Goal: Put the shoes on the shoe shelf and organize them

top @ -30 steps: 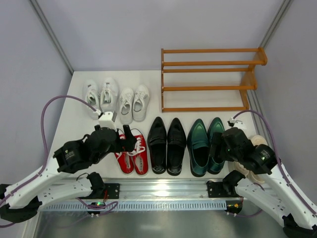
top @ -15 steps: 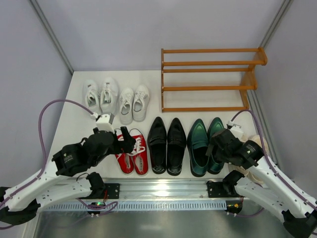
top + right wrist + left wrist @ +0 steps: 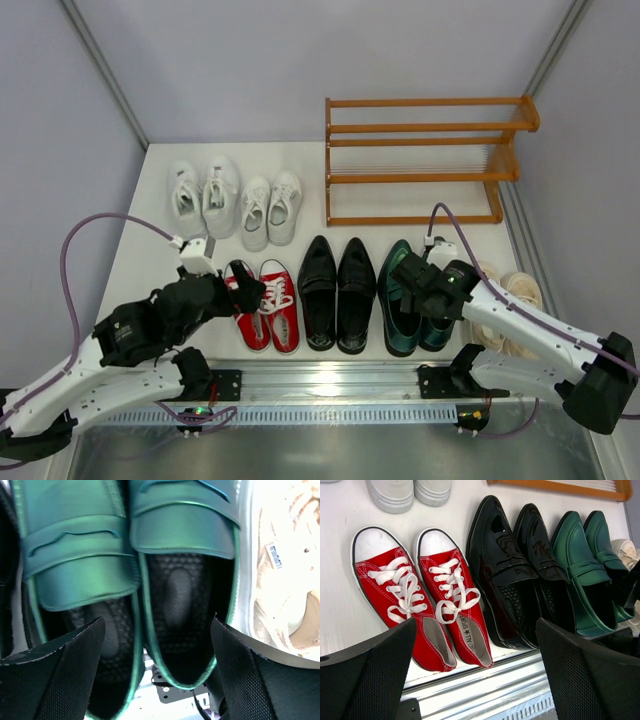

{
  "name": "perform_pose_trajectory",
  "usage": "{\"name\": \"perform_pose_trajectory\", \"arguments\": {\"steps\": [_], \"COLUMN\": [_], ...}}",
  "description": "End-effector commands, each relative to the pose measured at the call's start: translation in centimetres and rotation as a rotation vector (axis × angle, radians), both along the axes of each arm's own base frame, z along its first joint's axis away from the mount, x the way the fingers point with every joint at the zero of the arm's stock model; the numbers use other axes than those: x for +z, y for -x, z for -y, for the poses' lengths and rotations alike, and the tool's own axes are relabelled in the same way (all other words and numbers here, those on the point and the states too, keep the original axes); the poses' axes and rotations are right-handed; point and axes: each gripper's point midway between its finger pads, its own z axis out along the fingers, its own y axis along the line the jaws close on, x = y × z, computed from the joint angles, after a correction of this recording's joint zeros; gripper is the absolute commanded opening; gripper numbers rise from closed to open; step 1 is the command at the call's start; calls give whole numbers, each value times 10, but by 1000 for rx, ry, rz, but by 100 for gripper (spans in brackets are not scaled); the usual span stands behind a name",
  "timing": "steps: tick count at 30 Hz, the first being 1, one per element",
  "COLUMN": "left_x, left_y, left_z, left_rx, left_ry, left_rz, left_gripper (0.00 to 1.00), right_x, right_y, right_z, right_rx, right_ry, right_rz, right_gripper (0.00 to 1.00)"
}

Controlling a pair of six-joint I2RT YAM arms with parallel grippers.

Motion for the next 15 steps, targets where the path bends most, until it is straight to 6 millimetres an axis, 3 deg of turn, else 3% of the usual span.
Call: {"name": "perform_pose_trajectory", "arguments": {"steps": [1, 5, 9, 15], "left_x": [5, 4, 2, 2], "left_y": [-3, -1, 0, 3], "left_z": [-8, -12, -15, -17], "left_rx": [47, 53, 60, 60], "left_ry": [32, 35, 33, 47], "left_rz": [27, 30, 25, 17], "left_gripper": [100, 100, 100, 100], "right_x": [14, 13, 1, -21], "right_y": [-18, -21, -30, -38], "right_z": [-12, -17, -35, -52], "right_rx": [30, 51, 91, 108], "right_ry": [32, 68, 5, -34], "right_rz": [58, 51, 72, 64], "right_gripper": [87, 87, 86, 71]}}
